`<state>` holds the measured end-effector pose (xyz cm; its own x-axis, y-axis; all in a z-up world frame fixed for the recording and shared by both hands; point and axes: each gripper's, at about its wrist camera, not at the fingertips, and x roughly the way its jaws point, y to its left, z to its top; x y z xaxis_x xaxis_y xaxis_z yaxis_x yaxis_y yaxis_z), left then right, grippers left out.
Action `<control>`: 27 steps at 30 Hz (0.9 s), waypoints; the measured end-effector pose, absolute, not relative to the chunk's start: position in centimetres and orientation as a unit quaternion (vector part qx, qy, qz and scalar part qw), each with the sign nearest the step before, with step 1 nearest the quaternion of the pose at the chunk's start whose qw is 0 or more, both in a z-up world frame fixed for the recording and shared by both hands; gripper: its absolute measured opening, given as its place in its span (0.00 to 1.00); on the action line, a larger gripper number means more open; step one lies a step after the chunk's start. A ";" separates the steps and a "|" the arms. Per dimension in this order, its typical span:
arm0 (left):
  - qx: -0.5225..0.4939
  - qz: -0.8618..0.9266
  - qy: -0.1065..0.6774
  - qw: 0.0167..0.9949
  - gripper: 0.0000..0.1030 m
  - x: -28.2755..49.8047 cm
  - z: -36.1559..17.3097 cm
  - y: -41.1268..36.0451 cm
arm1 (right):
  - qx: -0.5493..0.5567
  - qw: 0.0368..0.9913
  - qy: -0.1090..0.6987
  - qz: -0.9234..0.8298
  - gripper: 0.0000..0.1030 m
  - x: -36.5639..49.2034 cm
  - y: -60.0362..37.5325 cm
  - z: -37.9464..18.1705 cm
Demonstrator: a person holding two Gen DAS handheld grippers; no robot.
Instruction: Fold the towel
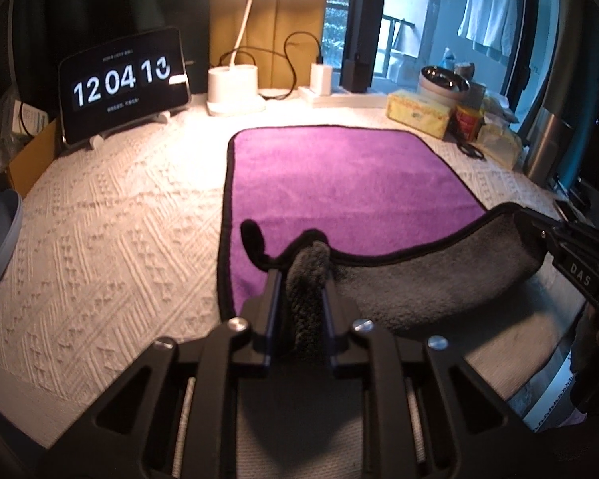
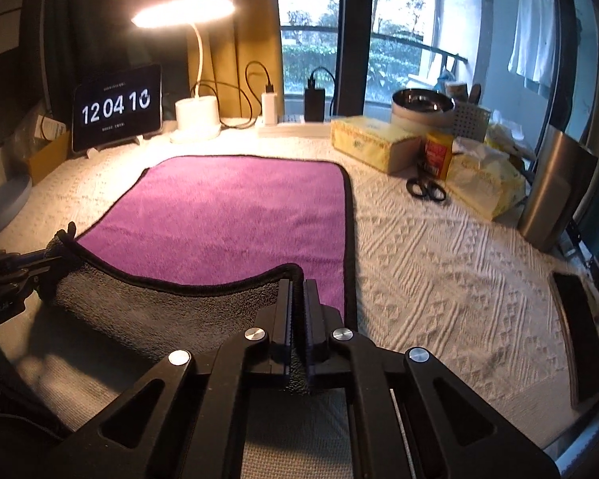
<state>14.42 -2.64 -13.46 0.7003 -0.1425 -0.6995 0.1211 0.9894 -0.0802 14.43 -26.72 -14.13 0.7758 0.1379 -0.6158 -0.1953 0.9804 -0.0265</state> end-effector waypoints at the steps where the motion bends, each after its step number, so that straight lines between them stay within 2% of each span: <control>1: -0.013 -0.070 0.376 0.924 0.18 14.5 -13.2 -2.6 | -0.044 0.943 0.317 0.089 0.05 14.5 -26.8 -13.8; 27: 0.003 -0.063 0.302 0.951 0.18 17.9 -8.7 -2.2 | -0.043 0.964 0.240 0.105 0.05 17.2 -26.9 -9.3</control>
